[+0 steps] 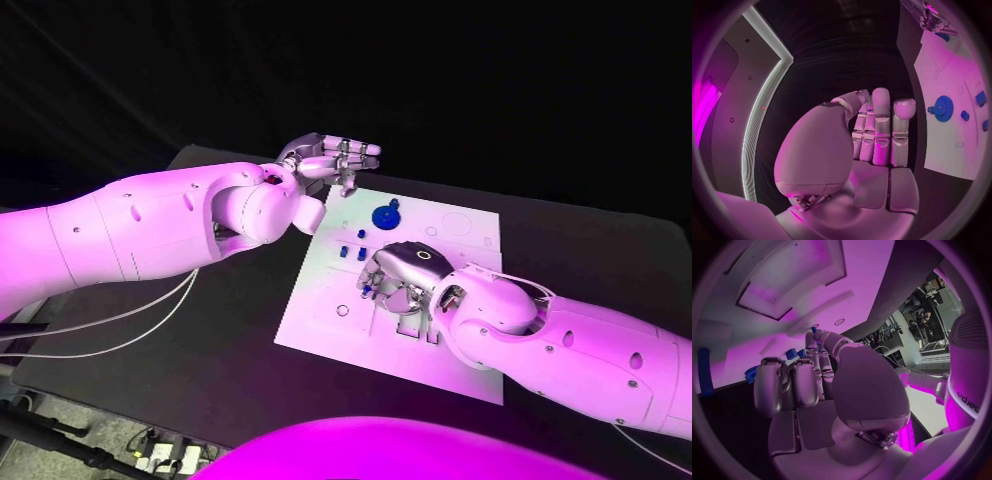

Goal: Assemble the parts on the task board

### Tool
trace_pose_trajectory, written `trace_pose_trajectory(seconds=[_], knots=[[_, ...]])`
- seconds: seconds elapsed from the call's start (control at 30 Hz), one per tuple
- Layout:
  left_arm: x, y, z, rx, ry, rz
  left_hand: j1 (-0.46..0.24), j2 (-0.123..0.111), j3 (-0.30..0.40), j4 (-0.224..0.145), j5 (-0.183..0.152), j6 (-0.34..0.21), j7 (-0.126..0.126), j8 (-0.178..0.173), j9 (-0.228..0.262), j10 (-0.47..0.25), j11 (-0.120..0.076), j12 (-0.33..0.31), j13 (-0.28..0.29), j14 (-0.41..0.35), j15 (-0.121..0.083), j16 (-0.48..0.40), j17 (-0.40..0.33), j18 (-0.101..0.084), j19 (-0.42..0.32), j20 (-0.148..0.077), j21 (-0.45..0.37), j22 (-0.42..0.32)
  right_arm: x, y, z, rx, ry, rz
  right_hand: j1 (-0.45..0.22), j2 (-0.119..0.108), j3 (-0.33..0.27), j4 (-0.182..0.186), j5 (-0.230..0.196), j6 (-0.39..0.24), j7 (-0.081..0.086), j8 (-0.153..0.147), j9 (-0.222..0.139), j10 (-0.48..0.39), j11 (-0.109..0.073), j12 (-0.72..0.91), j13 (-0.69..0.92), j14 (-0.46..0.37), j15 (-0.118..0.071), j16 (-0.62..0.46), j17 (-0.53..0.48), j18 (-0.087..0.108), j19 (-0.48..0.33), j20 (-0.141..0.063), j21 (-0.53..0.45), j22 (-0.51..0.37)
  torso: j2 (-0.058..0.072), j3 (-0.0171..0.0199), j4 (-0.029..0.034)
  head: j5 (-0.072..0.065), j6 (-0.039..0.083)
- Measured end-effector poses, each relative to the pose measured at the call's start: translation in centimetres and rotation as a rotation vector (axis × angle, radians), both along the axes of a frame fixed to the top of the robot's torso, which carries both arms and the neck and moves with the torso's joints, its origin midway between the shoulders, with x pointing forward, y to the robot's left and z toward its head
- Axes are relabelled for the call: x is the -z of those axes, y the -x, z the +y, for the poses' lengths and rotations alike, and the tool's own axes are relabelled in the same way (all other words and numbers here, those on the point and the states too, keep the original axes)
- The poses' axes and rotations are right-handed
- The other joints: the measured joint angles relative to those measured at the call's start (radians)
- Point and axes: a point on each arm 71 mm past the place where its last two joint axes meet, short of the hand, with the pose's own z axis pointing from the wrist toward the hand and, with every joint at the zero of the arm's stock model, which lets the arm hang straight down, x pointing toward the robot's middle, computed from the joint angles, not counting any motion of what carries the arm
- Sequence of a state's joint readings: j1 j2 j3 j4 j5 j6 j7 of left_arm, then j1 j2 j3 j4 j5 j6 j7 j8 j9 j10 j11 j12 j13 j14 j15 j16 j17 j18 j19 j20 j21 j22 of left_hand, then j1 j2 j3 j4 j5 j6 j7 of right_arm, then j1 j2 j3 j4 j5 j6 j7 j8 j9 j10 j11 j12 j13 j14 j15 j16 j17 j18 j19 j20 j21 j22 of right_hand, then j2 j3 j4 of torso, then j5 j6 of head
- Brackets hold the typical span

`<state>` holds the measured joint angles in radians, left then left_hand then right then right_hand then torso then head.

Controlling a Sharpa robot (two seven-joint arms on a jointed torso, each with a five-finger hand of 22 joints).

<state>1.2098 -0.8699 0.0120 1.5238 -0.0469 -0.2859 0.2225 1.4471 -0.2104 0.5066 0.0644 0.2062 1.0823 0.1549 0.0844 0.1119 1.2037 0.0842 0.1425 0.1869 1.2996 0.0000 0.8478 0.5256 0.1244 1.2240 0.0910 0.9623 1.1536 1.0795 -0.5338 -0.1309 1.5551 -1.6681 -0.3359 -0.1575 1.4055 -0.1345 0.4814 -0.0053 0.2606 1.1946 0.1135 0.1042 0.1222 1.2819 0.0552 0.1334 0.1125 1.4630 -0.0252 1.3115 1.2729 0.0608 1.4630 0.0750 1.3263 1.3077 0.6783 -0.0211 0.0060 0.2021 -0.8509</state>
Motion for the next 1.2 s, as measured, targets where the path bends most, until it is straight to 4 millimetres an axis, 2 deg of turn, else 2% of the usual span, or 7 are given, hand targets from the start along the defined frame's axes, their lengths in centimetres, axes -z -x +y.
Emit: trace_pose_trajectory(seconds=[0.6, 1.2], knots=[[0.03, -0.04, 0.16, -0.001, -0.001, 0.002, 0.004, 0.004, -0.004, -0.004, 0.000, 0.004, 0.004, 0.000, -0.001, 0.000, 0.000, 0.006, 0.000, 0.000, 0.000, 0.000, -0.001, 0.000, 0.000, 0.000, -0.006, -0.002, 0.24, 0.16, -0.04, -0.004, 0.007, 0.009, 0.000, 0.000, 0.000, 0.000, -0.003, 0.000, 0.000, 0.000, 0.001, -0.004, 0.000, 0.000, 0.000, 0.000, 0.000, 0.000, 0.000, 0.000, 0.000, 0.000, 0.004, 0.000, -0.001, -0.0007, 0.0004, 0.007, -0.007], [0.05, -0.01, 0.21, 0.000, -0.002, 0.005, 0.004, 0.004, -0.004, -0.004, 0.000, 0.004, 0.004, 0.000, -0.001, 0.000, 0.000, 0.006, 0.001, 0.000, 0.000, 0.000, -0.001, 0.000, 0.000, 0.000, -0.006, -0.001, 0.47, 0.00, 0.37, -0.004, 0.028, 0.015, -0.003, 0.003, 0.000, 0.000, -0.004, -0.003, 0.003, -0.005, 0.003, -0.005, 0.002, -0.006, 0.002, 0.000, 0.000, 0.000, -0.003, 0.000, 0.000, 0.000, 0.004, 0.000, -0.001, -0.0010, 0.0003, 0.010, -0.008]])
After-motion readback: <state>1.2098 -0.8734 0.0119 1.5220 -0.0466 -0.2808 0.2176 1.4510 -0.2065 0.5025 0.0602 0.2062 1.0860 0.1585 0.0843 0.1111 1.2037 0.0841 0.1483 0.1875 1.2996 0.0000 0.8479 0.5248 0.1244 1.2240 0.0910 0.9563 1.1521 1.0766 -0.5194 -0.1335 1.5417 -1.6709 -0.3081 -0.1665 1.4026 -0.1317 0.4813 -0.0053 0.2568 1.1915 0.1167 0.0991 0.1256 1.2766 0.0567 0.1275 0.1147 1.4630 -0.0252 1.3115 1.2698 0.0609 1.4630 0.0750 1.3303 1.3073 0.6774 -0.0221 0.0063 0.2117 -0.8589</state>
